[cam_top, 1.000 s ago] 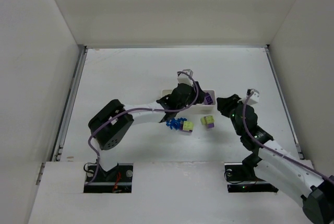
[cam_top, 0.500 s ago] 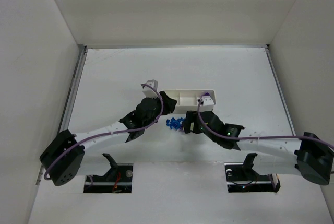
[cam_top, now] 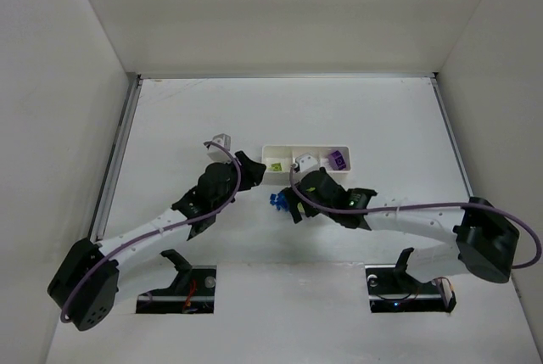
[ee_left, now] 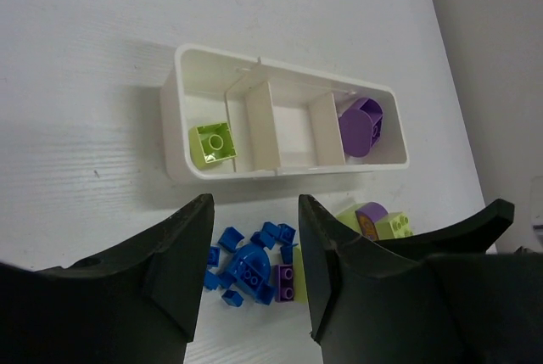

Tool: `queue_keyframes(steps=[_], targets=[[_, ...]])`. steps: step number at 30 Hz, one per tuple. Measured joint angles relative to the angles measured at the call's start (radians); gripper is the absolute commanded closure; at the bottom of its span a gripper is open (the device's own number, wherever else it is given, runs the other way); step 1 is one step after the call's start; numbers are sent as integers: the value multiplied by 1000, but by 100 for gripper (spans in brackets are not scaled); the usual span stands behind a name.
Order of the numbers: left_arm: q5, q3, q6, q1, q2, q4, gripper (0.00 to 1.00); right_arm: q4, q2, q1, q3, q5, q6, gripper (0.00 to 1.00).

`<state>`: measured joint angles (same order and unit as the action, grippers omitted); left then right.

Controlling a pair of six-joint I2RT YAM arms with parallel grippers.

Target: Sort the legos into containers by color

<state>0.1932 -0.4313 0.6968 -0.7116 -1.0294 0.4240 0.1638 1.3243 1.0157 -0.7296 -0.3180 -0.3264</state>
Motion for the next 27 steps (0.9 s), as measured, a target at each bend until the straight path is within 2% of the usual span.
queue_keyframes(steps=[10, 17, 22, 27], targets=[[-60, 42, 20, 65, 25, -6, 59, 59, 108, -35, -61, 128, 93, 12], [-70, 46, 23, 81, 56, -8, 59, 98, 144, -40, -100, 154, 113, 31], [-74, 51, 23, 90, 68, -8, 59, 109, 156, -39, -102, 154, 113, 39], [-76, 63, 27, 92, 101, -13, 59, 120, 169, -39, -106, 150, 111, 55]])
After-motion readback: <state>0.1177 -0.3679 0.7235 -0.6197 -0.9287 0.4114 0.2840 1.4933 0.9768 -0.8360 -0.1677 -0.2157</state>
